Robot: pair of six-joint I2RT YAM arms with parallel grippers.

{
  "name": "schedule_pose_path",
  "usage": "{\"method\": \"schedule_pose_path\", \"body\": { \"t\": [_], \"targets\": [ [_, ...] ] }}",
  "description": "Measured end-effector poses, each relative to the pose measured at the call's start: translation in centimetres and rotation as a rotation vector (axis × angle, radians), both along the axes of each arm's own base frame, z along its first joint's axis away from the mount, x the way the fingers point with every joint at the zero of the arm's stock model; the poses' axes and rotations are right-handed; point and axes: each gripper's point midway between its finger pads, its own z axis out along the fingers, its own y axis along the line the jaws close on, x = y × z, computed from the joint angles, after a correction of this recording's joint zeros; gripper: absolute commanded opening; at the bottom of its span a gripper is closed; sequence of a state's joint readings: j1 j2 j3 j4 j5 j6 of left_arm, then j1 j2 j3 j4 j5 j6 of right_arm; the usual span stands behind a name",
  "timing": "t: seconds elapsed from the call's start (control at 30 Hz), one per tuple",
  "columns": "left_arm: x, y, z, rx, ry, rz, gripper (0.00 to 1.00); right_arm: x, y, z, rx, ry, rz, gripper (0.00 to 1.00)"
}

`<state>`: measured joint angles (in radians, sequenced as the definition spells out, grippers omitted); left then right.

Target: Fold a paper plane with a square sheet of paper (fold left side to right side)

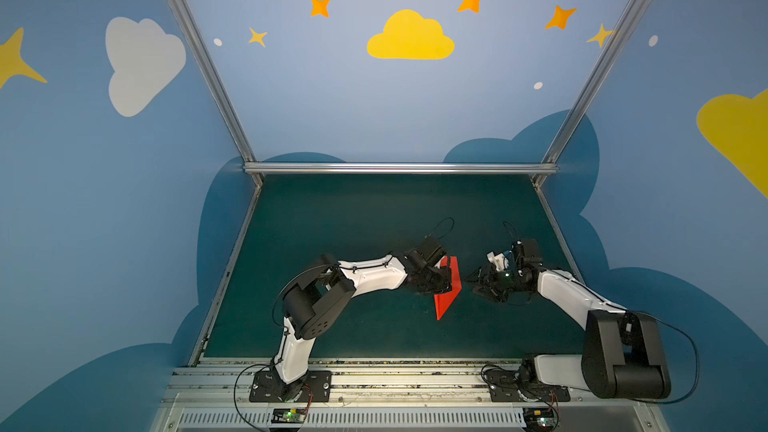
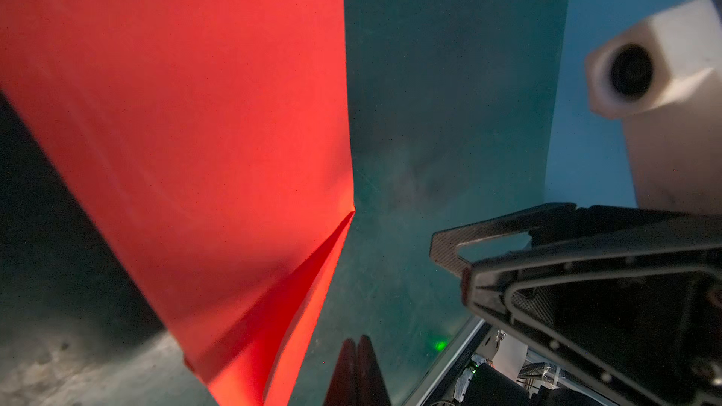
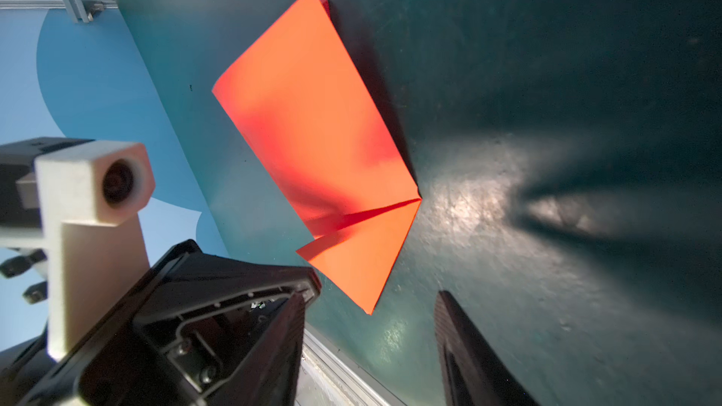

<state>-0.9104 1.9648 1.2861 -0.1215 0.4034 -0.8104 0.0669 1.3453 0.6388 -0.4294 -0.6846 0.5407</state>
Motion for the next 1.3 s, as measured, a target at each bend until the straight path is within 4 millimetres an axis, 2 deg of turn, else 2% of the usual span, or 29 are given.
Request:
{"method": "schedule_pose_path", "body": {
  "t": [0.37,0.73,1.07,1.3],
  "targets": [
    [1.2,1.9,-1.3,0.020,0.011,0.023,0.05,0.8,0.5,-0.7,0.033,0.008,0.001,0.52],
    [1.5,3.4,-4.8,0.074,0.051,0.032,0.04,1.2,0.8,-1.4,0.045,0.018,0.003,0.52],
    [2.0,3.7,-4.8,0.056,0.046,0.029,0.03,1.2,1.8,-3.1,0.054,0.062,0.024,0.51],
    [2.1,3.7,-4.9,0.044,0.045,0.024,0.03,1.7,2.3,-3.7,0.082,0.068,0.024,0.46]
  ]
}}
